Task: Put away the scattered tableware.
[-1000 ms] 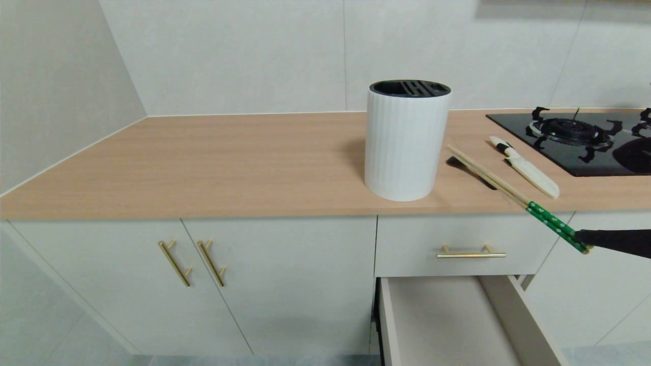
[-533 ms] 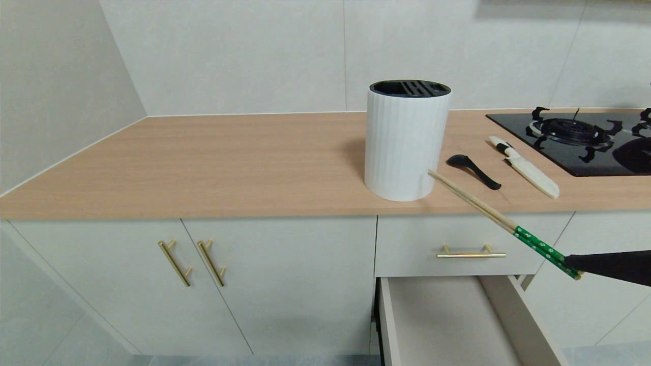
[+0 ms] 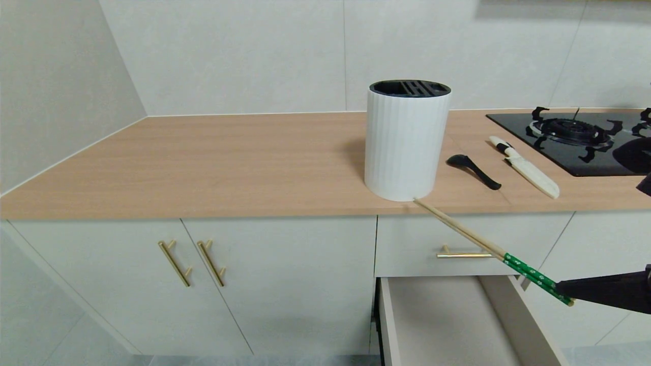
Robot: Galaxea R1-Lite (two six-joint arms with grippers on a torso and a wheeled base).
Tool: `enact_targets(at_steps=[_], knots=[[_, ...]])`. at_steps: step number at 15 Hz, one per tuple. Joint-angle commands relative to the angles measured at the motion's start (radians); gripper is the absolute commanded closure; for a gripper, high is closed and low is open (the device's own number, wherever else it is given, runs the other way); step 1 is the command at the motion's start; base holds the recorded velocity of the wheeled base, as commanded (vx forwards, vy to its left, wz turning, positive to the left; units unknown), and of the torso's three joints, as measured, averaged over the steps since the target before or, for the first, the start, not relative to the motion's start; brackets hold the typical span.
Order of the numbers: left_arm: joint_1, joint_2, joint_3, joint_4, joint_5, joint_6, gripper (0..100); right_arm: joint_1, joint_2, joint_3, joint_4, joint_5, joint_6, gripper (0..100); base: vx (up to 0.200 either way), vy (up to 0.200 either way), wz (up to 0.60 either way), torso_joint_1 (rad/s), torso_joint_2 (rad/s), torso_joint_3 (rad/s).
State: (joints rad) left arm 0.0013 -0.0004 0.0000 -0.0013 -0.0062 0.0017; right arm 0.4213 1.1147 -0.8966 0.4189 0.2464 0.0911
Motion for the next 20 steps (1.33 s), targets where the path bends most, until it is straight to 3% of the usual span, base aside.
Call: enact_targets(at_steps=[1, 15, 20], knots=[[0.000, 0.000, 0.000, 0.000, 0.000, 0.000, 0, 0.010, -0.006, -0.001, 0.011, 0.011, -0.011, 100, 0.000, 0.000, 0.00, 0.000, 0.00, 0.000], [0.000, 0.000, 0.000, 0.000, 0.000, 0.000, 0, 0.010, 0.077, 0.018, 0.012, 0.017, -0.014, 100, 0.000, 0.000, 0.00, -0.138, 0.40, 0.264], [0.000, 0.000, 0.000, 0.000, 0.002, 0.000, 0, 0.008, 0.099, 0.022, 0.008, 0.016, -0.014, 100, 0.000, 0.000, 0.00, -0.020, 0.09, 0.063]])
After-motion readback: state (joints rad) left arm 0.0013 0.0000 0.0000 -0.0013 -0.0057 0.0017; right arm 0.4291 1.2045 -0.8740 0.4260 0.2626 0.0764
